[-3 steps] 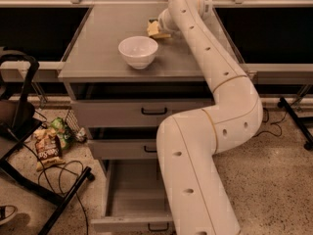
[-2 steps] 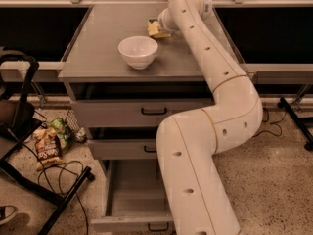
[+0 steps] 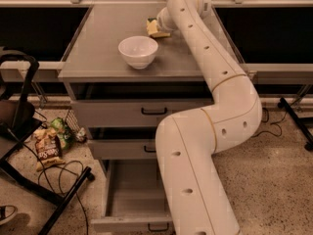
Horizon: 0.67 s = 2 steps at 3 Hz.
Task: Place sponge into bottom drawer
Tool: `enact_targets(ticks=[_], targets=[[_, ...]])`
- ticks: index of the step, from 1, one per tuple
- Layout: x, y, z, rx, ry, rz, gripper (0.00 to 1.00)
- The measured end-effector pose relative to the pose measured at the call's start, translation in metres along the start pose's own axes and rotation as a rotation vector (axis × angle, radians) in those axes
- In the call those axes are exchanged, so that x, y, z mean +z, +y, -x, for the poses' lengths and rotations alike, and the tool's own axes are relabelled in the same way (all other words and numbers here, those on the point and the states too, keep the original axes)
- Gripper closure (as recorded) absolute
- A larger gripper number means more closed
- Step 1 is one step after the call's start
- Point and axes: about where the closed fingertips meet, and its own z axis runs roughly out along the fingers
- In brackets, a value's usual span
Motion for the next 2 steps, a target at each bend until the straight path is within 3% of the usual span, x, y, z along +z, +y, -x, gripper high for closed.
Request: enact_targets(ticks=[1,2], targets=[[-0.037,-0.003,0.030,-0.057,-0.017,-0.023,1.00],[-0.093,-0.018,0.052,-0.097,-0.009,-0.055,1.00]])
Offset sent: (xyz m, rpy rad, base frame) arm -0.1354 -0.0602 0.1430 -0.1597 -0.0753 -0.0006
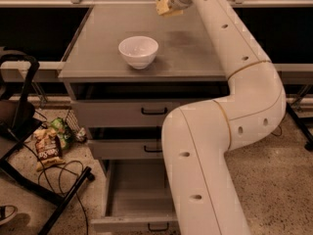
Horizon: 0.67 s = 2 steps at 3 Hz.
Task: Place sponge into bottom drawer
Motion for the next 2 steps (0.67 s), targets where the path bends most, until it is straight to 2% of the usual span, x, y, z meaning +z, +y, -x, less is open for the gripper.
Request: enact_targets(ticks=[1,2], targets=[[-0.052,-0.025,0.007,-0.005,0.023,-0.037,1.00],[-0.111,-0.059,0.004,0.021,0.045,-0.092,1.00]])
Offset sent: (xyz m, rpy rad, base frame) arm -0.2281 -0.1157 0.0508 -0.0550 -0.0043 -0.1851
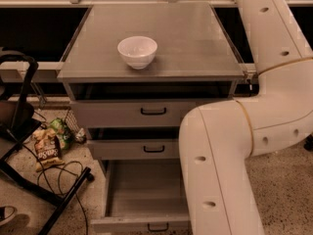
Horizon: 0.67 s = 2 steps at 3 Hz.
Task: Place sponge into bottom drawer
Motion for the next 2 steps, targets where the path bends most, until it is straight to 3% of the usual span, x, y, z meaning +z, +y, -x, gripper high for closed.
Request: enact_targets(ticks=[1,2], targets=[[-0.017,-0.033,-0.063,0.063,0.128,-0.036,1.00],[-0.014,-0.031,-0.095,0.071,0.193,-0.032,1.00]])
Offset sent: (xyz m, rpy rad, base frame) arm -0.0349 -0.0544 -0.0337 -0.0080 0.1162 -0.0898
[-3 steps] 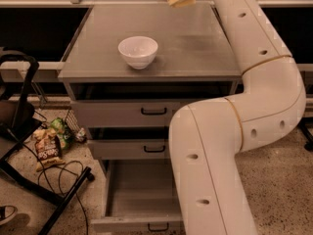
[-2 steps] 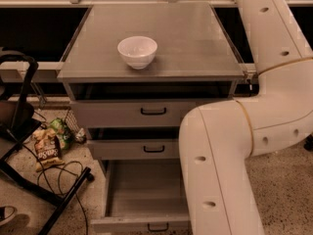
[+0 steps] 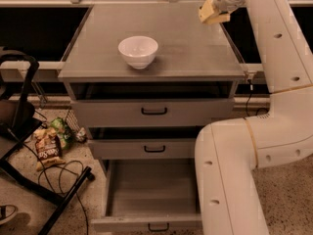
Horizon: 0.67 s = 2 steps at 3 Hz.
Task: Place sponge into bottom drawer
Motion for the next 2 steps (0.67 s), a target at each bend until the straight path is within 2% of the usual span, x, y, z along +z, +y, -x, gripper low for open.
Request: enact_targets(ticks=[1,2], targets=[[-0.0013,0.0010,0.0017,-0.002,-0.004,0.000,1.00],[-0.0036,0.0034,-0.0020,-0.031,0.042,0.001,1.00]])
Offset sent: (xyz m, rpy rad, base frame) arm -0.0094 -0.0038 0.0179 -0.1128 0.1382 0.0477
